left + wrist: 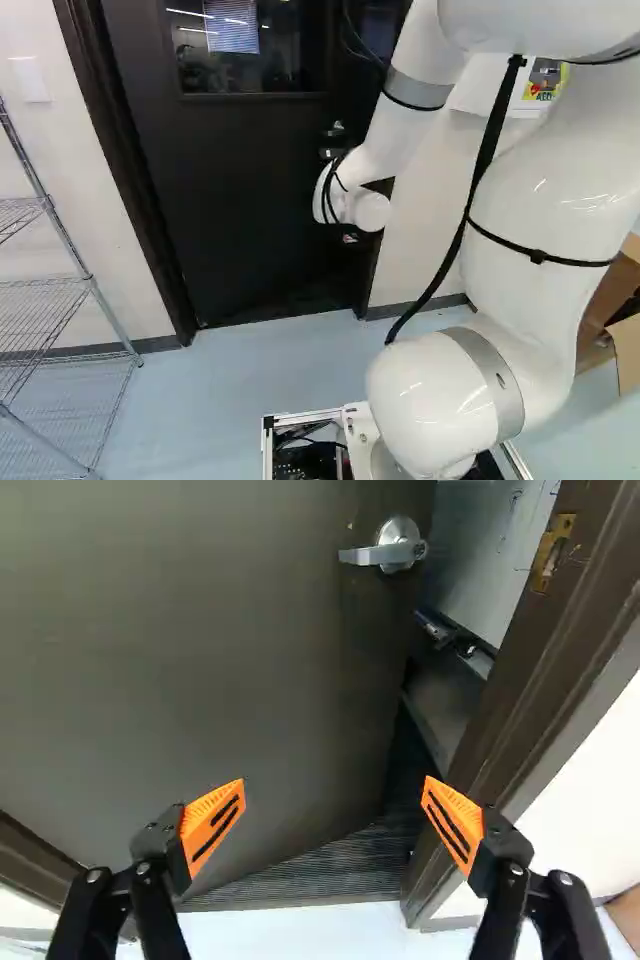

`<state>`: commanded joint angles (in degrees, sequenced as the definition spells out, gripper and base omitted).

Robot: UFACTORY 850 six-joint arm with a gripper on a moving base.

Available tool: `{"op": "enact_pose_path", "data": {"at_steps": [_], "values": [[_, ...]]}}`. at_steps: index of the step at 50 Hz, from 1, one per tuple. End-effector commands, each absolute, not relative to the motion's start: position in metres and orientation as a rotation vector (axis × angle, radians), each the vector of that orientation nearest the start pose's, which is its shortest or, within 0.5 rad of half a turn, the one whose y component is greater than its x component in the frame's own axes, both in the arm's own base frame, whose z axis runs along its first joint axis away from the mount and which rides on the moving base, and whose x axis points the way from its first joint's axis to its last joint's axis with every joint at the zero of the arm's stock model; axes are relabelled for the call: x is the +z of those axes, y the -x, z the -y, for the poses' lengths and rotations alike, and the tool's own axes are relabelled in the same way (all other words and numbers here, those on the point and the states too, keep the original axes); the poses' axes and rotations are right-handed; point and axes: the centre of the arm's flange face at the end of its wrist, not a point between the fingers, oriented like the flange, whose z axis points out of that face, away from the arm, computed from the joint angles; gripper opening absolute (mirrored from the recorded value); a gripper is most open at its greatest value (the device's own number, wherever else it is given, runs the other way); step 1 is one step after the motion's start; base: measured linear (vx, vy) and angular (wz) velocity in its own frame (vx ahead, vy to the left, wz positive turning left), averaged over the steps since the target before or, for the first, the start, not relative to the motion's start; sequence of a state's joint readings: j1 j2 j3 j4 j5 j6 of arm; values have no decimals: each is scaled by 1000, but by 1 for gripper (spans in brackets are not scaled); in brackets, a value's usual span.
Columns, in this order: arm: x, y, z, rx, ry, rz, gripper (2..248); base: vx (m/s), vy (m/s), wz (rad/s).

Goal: Open the door and move inside

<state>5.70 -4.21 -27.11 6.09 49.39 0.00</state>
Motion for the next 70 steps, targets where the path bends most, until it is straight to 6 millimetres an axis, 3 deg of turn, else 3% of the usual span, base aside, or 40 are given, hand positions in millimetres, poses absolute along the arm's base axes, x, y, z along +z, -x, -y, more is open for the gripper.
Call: {"op": "enact_pose_path", "data": {"at_steps": [47,70], "values": [[388,-320,-30,-1829,2499,-14,247,0,0,0],[387,-312,-30,-1831,2496,-12,247,0,0,0]]}}
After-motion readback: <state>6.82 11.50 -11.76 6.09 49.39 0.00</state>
